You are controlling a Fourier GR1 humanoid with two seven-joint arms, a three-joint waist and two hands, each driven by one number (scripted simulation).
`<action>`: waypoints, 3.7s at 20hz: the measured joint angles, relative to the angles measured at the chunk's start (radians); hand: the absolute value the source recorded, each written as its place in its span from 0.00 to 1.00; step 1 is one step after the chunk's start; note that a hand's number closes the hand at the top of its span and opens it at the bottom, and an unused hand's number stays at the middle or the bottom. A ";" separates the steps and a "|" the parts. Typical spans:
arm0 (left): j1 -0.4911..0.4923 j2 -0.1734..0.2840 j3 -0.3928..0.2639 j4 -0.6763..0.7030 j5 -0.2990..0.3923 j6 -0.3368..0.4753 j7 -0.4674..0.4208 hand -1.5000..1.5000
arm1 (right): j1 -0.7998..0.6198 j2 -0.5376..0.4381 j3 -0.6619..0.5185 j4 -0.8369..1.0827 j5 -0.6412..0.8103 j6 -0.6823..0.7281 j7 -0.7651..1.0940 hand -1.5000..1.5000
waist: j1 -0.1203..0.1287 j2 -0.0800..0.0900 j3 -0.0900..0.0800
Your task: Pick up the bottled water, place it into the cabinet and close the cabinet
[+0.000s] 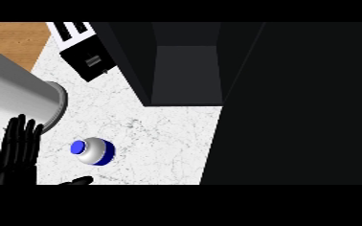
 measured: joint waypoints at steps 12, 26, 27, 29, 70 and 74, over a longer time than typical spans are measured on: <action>-0.055 -0.012 -0.024 0.298 -0.015 -0.027 -0.213 0.00 | -0.019 -0.025 0.056 0.006 0.016 -0.073 -0.001 0.00 | -0.002 -0.001 0.000; -0.162 -0.015 -0.040 0.639 0.008 0.050 -0.432 0.00 | -0.003 -0.097 0.013 -0.001 0.002 -0.078 -0.040 0.00 | 0.000 0.000 0.000; -0.190 -0.016 -0.035 0.670 0.009 0.060 -0.440 0.00 | -0.019 -0.088 0.023 -0.002 0.003 -0.086 -0.021 0.00 | 0.000 0.001 0.000; -0.204 -0.017 -0.032 0.731 0.019 0.070 -0.486 0.00 | -0.017 -0.089 0.030 -0.001 0.003 -0.093 -0.026 0.00 | 0.000 0.001 0.000; -0.436 0.021 -0.004 1.117 0.201 -0.240 -0.719 1.00 | -0.081 -0.128 0.077 0.010 0.016 -0.165 0.010 0.00 | -0.001 0.001 0.000; -0.454 0.022 -0.012 1.095 0.201 -0.245 -0.712 1.00 | -0.084 -0.126 0.082 0.010 0.017 -0.170 0.012 0.00 | 0.001 0.000 0.000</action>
